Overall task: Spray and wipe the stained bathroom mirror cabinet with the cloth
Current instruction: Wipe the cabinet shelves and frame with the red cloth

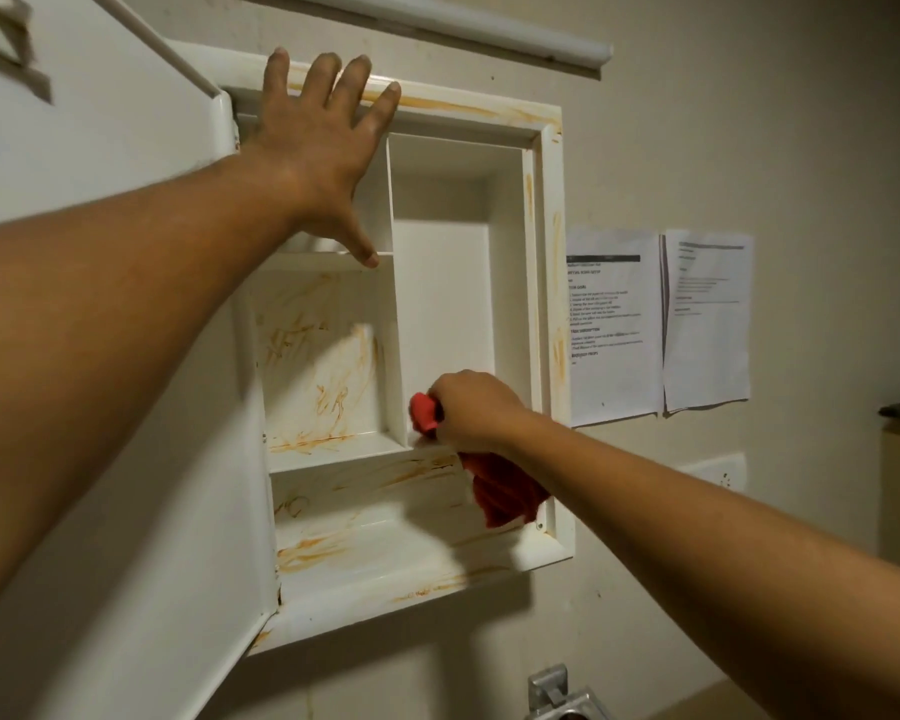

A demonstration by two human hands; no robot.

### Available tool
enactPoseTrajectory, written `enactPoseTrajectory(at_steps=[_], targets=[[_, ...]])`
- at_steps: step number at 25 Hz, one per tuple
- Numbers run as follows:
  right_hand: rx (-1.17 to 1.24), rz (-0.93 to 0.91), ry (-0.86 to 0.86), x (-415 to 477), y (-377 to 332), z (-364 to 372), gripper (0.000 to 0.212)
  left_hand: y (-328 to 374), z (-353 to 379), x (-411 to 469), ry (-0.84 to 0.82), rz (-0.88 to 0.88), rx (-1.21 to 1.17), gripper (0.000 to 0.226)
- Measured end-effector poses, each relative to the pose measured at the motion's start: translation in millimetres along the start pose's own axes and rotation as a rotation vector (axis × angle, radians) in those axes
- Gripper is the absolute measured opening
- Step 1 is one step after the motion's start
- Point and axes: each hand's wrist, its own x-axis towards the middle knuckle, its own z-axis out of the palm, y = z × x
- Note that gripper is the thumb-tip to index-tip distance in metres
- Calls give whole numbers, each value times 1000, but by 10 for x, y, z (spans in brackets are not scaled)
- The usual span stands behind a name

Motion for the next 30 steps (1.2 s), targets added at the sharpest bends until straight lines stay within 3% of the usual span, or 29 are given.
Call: enactPoseTrajectory(at_steps=[2,4,8,10,13,15,19,22,27,29,30], targets=[[283,-1,-12,-105,-34,-16,10,-13,-137,-3,-75,8,-45,152],[747,49,-46,-301,78,-131,12,-33,-288,-59,-151,30,-95,146],[1447,76,-2,-565,216,-321,23,67,-402,-396,-153,59,-294,111],[1682,53,55,-543,128,-442,24,228,-374,-632,-172,44,-597,89],[1931,31,-15,-511,-54,-631,31,507,-392,-1001,-423,-148,-1300,78],[2021,15,-112,-514,-169,-717,31,605,-356,-1139,-485,-251,-1546,54],[1851,-212,-200,-581,-229,-712,47,508,-361,-1189,-374,-424,-1594,21],[1727,-239,-252,-601,-189,-643,47,415,-416,-1202,-432,-448,-1569,26],[2068,-69,-482,-591,-254,-525,45,469,-473,-1176,-499,-583,-1513,40],[2074,-74,-498,-624,-308,-428,44,545,-480,-1169,-477,-607,-1381,41],[2057,-52,-410,-630,-343,-383,42,555,-493,-1156,-445,-573,-1206,42]])
